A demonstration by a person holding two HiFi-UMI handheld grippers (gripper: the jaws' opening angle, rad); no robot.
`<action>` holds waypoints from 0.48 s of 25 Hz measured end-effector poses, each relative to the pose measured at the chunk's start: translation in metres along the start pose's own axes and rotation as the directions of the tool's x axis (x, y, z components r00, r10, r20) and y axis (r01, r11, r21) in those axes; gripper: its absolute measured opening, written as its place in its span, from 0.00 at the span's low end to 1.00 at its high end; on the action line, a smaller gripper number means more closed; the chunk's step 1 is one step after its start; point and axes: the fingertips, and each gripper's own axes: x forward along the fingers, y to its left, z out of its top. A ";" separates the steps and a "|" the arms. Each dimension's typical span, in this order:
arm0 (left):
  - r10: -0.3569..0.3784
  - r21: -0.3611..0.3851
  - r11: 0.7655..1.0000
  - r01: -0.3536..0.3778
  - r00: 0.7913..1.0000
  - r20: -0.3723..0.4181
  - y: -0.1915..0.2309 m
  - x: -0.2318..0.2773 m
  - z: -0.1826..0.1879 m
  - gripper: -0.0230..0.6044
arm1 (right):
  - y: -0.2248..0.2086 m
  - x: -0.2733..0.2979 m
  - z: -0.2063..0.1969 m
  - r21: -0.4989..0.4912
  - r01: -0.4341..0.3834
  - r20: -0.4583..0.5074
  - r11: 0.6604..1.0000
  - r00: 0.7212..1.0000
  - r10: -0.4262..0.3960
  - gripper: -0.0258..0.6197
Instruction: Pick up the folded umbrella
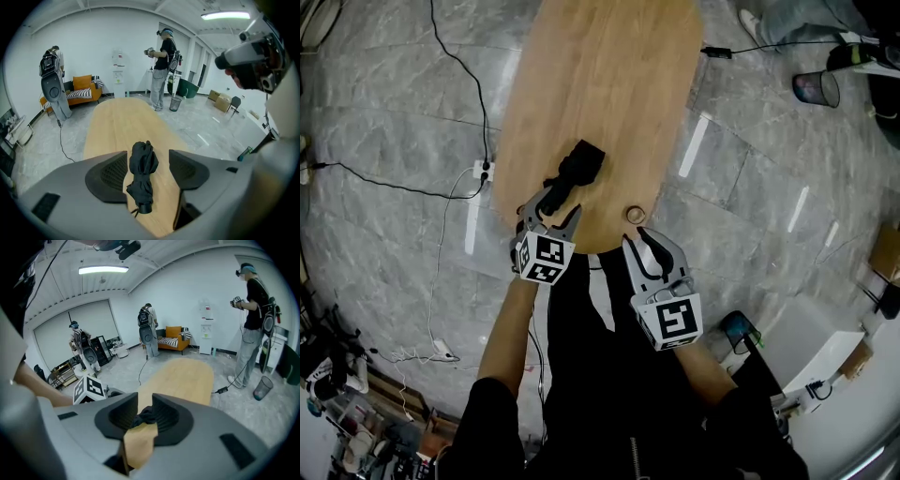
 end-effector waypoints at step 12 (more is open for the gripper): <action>-0.035 0.014 0.999 0.036 0.997 -0.067 0.008 0.035 -0.033 0.49 | 0.007 0.018 -0.016 -0.005 -0.006 -0.045 1.000 0.999 0.006 0.20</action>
